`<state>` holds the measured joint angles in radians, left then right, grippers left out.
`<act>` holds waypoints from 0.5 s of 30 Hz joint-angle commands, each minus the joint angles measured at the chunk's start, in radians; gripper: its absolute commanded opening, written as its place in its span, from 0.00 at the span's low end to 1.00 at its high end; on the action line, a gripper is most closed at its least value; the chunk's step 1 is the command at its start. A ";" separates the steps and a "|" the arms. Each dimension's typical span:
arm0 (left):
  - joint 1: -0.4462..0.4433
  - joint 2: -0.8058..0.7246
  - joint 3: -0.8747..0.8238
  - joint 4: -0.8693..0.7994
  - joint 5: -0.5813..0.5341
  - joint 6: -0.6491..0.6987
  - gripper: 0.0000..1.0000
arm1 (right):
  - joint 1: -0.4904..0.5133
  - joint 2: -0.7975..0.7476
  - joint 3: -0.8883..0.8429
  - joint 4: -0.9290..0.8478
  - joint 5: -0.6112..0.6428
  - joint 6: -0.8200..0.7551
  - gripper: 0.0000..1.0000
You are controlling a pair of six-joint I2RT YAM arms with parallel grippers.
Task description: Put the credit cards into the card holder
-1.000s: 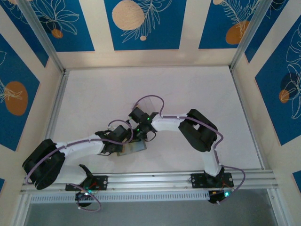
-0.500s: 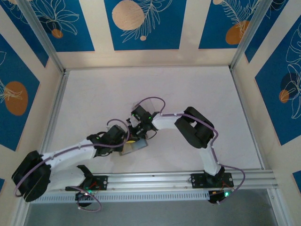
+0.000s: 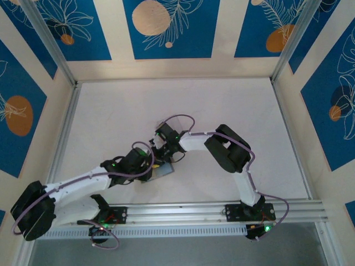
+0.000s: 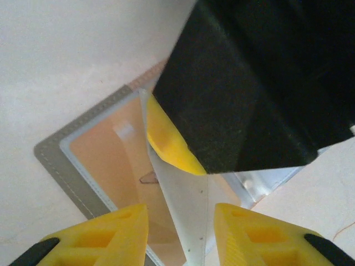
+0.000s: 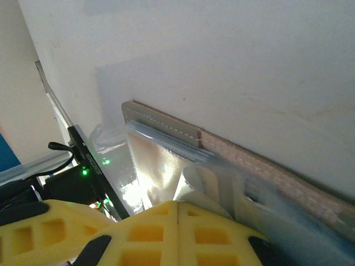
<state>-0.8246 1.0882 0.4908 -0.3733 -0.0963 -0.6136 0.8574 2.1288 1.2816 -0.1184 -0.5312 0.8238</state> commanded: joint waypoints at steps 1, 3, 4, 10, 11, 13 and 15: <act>-0.023 0.036 -0.002 0.027 0.030 0.030 0.36 | 0.001 0.063 0.007 -0.046 0.057 0.015 0.00; -0.032 0.059 0.005 0.023 0.018 0.031 0.35 | 0.002 0.062 0.007 -0.047 0.055 0.013 0.00; -0.035 0.075 0.011 0.017 0.006 0.030 0.35 | 0.002 0.062 0.009 -0.050 0.055 0.013 0.00; -0.045 0.131 0.032 -0.026 -0.080 0.002 0.30 | 0.003 0.050 0.014 -0.056 0.051 0.004 0.00; -0.046 0.132 0.034 -0.033 -0.095 -0.006 0.29 | 0.003 0.046 0.016 -0.059 0.053 -0.001 0.00; -0.048 0.121 0.030 -0.044 -0.121 -0.020 0.27 | 0.003 0.027 0.026 -0.078 0.061 -0.021 0.01; -0.048 0.116 0.026 -0.052 -0.132 -0.025 0.26 | 0.003 -0.010 0.032 -0.100 0.080 -0.050 0.03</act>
<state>-0.8646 1.1954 0.5114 -0.3706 -0.1669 -0.6212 0.8547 2.1304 1.2972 -0.1421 -0.5266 0.8135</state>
